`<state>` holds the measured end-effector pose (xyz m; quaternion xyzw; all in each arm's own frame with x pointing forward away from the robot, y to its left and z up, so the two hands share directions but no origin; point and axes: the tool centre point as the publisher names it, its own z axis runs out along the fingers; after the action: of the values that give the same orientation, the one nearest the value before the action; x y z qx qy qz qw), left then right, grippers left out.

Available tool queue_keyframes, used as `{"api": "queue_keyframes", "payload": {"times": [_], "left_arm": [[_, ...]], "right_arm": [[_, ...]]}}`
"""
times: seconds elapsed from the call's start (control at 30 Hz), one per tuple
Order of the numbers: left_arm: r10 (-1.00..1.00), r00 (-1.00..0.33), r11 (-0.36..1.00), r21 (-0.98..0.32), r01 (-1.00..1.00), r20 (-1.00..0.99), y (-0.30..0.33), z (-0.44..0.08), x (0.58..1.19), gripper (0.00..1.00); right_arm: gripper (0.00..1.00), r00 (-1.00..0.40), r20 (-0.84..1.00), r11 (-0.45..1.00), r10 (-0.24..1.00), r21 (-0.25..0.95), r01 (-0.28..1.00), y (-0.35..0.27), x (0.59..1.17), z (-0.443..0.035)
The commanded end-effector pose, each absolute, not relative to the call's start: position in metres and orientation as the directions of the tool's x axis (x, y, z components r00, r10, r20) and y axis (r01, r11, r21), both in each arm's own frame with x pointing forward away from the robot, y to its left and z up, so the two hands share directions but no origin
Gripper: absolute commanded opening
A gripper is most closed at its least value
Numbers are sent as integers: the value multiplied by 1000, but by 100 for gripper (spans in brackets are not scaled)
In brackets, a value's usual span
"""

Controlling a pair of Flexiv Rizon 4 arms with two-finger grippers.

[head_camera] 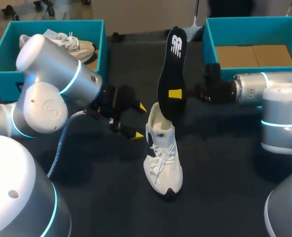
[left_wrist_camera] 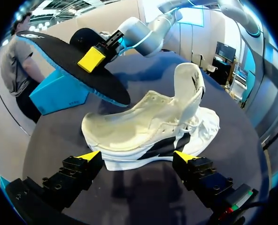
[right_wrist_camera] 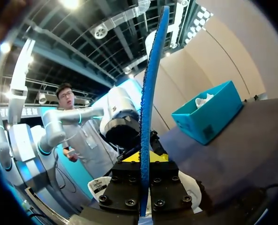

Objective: Take the shoe out of the shoebox, open the shoe tongue, remove and reinsert the insole, then place the shoe into the shoebox

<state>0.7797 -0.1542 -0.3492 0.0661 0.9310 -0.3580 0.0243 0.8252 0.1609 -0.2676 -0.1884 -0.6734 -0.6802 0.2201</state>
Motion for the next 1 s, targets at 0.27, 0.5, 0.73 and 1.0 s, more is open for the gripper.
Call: {"api": "queue_keyframes", "payload": {"times": [0.27,0.5,0.73,1.0], "left_arm": [[96,-991,755,-642,133,-93,-159,-350,785,100],[109,-989,749,-645,151,-104,-163,-354,785,100],[117,-987,745,-648,162,-112,-167,-356,785,100],[112,-987,752,-639,158,-113,-166,-357,785,100]], "right_arm": [[0,-828,558,1,-50,829,559,166,831,-277],[0,-830,556,6,-38,831,557,163,828,-277],[0,-834,551,-10,-23,834,551,161,825,-276],[0,-834,551,-10,-23,834,551,161,825,-276]]}}
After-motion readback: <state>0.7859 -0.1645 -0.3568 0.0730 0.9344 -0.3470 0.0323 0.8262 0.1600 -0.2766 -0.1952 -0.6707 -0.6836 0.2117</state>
